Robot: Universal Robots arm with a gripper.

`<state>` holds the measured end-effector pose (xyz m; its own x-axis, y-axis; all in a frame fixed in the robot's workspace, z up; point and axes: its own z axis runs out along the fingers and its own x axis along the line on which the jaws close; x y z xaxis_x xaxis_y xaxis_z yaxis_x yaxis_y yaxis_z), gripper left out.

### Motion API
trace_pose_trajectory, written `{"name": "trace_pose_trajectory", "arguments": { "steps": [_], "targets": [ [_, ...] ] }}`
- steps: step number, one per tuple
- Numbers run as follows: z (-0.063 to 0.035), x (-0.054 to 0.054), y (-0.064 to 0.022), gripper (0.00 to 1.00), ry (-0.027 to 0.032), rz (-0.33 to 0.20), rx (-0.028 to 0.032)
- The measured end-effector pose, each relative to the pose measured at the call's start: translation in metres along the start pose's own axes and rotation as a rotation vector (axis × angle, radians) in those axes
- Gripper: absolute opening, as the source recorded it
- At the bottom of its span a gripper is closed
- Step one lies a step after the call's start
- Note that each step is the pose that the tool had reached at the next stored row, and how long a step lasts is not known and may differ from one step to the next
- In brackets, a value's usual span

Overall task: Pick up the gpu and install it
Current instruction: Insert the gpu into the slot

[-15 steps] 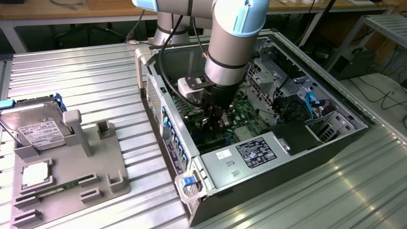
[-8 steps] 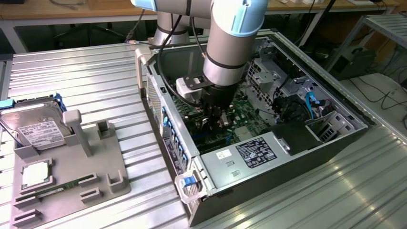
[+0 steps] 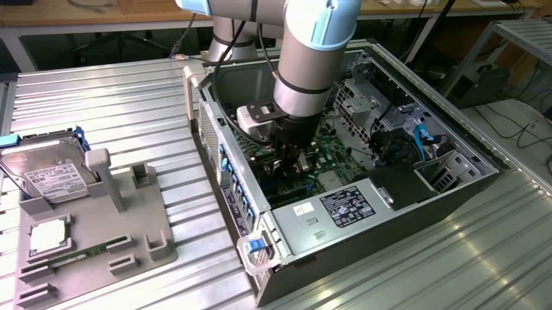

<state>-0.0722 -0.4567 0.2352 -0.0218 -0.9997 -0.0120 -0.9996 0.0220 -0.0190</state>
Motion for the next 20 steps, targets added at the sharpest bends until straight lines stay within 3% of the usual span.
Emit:
{"name": "trace_pose_trajectory", "arguments": {
  "steps": [20],
  "targets": [
    [0.0039,-0.0002,0.0003,0.29,0.0002,0.0,-0.0018]
  ]
}}
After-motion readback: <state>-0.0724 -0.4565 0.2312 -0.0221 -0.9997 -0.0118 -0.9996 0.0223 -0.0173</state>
